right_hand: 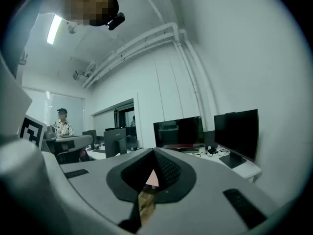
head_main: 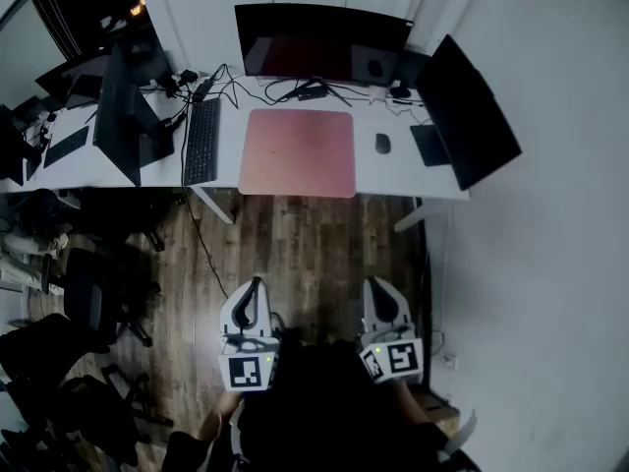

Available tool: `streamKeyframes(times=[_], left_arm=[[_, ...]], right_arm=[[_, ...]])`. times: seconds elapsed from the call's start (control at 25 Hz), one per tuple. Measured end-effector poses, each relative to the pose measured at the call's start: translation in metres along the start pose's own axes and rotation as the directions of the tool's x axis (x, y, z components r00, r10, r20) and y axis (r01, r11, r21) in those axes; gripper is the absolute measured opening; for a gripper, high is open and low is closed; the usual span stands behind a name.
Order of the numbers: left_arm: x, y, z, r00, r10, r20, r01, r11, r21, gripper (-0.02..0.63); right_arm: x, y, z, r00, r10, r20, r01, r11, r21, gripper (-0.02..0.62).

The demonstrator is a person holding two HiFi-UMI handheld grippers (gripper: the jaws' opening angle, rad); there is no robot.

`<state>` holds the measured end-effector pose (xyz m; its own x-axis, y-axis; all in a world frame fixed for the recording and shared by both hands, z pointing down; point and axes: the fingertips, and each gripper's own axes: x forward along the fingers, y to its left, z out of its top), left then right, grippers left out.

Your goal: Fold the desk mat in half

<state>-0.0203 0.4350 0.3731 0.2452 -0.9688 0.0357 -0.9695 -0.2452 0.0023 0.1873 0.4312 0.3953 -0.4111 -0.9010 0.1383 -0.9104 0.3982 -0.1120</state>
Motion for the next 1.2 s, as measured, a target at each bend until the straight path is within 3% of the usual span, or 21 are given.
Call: streamKeyframes(times=[0.4, 0.68, 0.72, 0.76, 0.8, 1.2], left_arm=[[-0.009, 0.007, 0.003, 1.0, 0.005, 0.015, -0.005, 1.0, -0.008, 0.006], [-0.012, 0.026, 0.02, 0.996, -0.009, 0.093, 0.01, 1.0, -0.018, 0.009], [-0.01, 0.028, 0.016, 0.996, -0.018, 0.083, 0.02, 1.0, -0.022, 0.011], [-0.008, 0.03, 0.011, 0.997, -0.029, 0.066, 0.03, 0.999, -0.024, 0.031], [-0.006, 0.032, 0.006, 0.998, -0.037, 0.049, 0.038, 0.999, -0.023, 0.072], [0.005, 0.068, -0.029, 0.996, -0.084, -0.013, 0.084, 0.996, 0.005, 0.098]], right_arm=[[-0.004, 0.009, 0.006, 1.0, 0.01, 0.021, -0.01, 1.0, -0.013, 0.008], [-0.007, 0.013, 0.031, 0.991, -0.012, 0.132, 0.016, 0.999, -0.029, 0.011], [-0.003, 0.012, 0.028, 0.992, -0.018, 0.124, 0.022, 0.999, -0.026, 0.024], [0.001, 0.012, 0.023, 0.994, -0.019, 0.107, 0.022, 0.999, -0.024, 0.078], [0.004, 0.013, 0.018, 0.996, -0.018, 0.087, 0.02, 1.0, -0.021, 0.105], [0.031, 0.039, -0.016, 0.998, -0.058, 0.013, 0.058, 0.998, -0.015, 0.112]])
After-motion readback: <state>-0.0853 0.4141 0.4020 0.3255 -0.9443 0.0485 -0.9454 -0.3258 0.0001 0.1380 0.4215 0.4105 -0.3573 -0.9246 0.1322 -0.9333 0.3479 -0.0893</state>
